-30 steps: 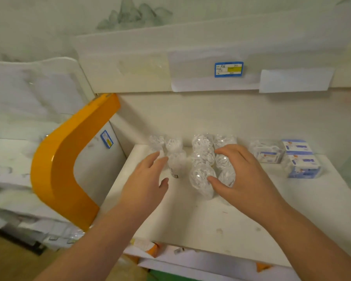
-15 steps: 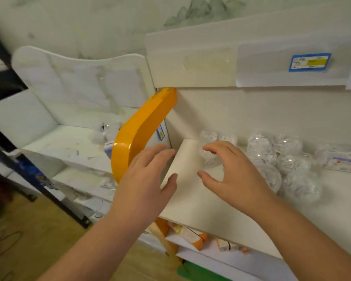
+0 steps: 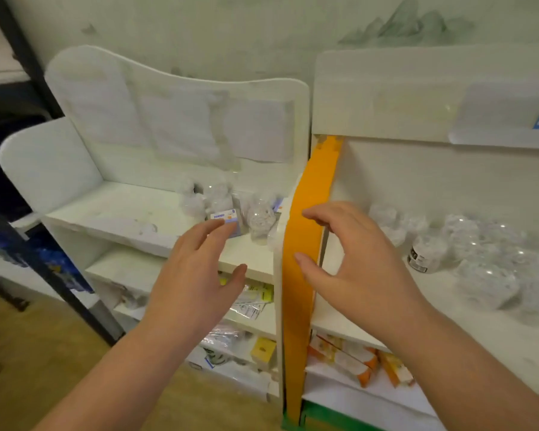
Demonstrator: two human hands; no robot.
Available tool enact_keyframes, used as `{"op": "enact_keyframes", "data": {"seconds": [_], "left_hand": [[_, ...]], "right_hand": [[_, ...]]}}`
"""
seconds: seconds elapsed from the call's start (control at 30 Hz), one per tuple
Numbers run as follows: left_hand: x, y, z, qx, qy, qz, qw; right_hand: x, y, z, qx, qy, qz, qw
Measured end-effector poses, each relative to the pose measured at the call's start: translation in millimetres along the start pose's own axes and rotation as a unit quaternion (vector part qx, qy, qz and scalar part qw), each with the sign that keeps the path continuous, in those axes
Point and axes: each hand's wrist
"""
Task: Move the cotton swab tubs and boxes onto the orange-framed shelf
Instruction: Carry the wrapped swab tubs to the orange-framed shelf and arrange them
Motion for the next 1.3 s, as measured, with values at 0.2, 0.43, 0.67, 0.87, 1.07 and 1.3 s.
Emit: {"op": "enact_keyframes", "data": {"seconds": [0.2,0.43,0.67,0.87,1.07,1.3], "left_hand": [[-15,-5,-76,-0.002,-0.004,-0.008,1.0],[-19,5,-140,-0.023,-0.035,0.01,0.999],[3,45,-191,-0.032,-0.024,-0.01,0.999],[8,93,-243,-0.054,-0.005,-0.034,0.998],[33,137,-285,-0.039,-0.029,-0.065,0.997],[57,215,-336,0.035,-0.051,-0.083,0.995]], "right_hand": [[54,22,-46,0.016,-0.03,0.005,0.999],[106,50,-60,0.047,-0.039,-0.047,0.997],[161,103,-39,0.071,-0.024,-0.071,0.995],[206,160,-24,0.098,-0.015,-0.075,0.992],[241,182,-13,0.134,-0.001,-0.099,0.986],[275,235,-18,0.186,-0.071,-0.078,0.977]]}}
Point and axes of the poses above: each hand's wrist, its own y-axis towards the middle knuckle, its own x-axis out of the palm, z = x × y, and after that the axes turned 7 degrees about -z, right-handed
